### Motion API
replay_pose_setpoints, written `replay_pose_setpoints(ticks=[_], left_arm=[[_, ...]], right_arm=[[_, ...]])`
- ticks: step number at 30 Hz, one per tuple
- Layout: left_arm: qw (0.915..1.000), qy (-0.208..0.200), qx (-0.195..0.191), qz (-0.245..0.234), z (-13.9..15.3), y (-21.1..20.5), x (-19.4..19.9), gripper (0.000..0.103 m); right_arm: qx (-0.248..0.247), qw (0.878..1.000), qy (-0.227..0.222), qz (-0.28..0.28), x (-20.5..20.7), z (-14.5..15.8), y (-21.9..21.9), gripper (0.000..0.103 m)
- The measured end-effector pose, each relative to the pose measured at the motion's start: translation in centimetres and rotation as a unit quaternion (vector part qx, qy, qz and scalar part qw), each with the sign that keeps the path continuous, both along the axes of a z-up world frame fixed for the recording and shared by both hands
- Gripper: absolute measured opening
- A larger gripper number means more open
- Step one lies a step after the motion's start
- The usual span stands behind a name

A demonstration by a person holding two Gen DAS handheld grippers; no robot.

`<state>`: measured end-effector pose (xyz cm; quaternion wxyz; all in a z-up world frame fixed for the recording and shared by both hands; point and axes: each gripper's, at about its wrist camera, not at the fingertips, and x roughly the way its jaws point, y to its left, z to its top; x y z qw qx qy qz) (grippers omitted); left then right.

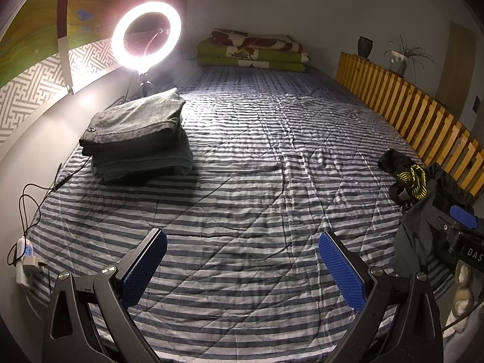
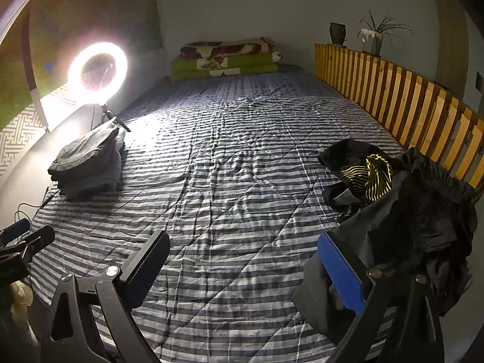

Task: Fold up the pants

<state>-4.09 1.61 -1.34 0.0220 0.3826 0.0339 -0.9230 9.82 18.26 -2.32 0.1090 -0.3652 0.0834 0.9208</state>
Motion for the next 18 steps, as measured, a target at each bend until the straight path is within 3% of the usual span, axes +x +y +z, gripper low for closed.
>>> replay_pose_setpoints(ticks=[18], left_arm=[[0.9998, -0.016, -0.012, -0.003, -1.4, 1.6, -3.5, 0.102]], right_arm=[[0.002, 1.000, -0.007, -0.013, -2.5, -1.4, 2.7, 0.097]])
